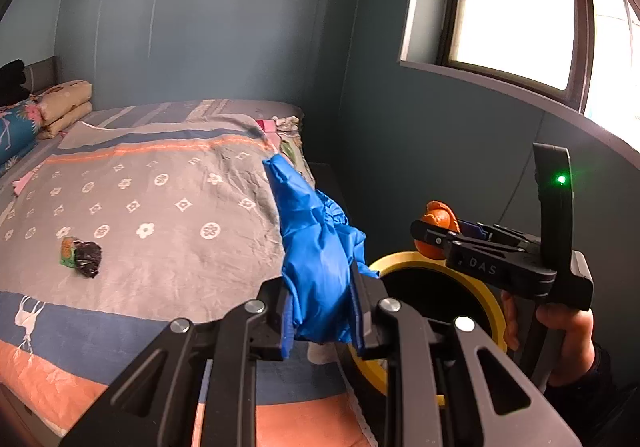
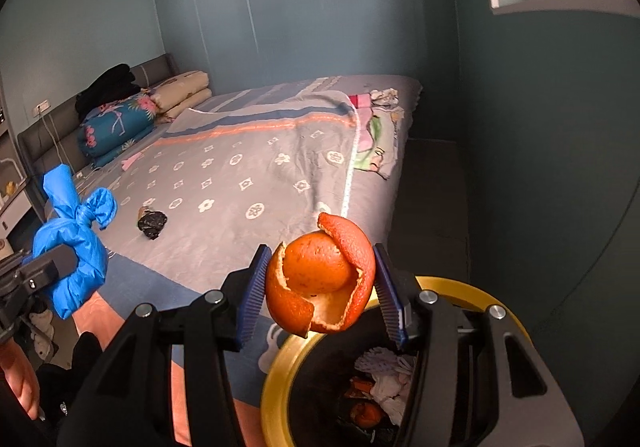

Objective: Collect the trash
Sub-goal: 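Carry the blue glove and small orange with both tools over the bin, then open both tools to drop the glove and orange into the bin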

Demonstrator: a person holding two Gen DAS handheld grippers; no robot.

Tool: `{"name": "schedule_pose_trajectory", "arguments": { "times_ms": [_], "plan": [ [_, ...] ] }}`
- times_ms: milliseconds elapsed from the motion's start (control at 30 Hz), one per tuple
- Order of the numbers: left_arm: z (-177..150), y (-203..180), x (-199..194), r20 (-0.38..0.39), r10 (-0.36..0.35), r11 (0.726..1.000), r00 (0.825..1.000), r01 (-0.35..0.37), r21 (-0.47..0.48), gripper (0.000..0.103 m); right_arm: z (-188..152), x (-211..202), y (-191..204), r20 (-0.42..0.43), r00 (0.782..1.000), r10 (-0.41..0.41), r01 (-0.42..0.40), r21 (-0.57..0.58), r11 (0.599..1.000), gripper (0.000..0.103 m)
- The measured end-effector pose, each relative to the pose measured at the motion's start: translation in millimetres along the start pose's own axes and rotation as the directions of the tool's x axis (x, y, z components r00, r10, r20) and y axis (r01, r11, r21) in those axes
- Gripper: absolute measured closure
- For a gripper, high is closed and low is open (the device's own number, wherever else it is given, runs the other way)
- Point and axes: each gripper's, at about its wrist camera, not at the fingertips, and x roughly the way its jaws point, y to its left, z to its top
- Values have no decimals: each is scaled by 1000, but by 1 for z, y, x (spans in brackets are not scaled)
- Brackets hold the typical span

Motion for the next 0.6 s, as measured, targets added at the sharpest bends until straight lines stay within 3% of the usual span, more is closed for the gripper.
{"name": "schedule_pose_trajectory", "arguments": {
  "times_ms": [200, 600],
  "plan": [
    [-6, -10, 31, -44, -44, 999, 998, 43, -29, 83, -10, 6, -24, -21, 999, -33, 34, 51, 998, 54],
    [-22, -45, 111, -196, -179, 984, 964, 176, -35, 82, -29, 20, -75, -53, 996, -75, 82, 169, 982, 54]
  ]
}}
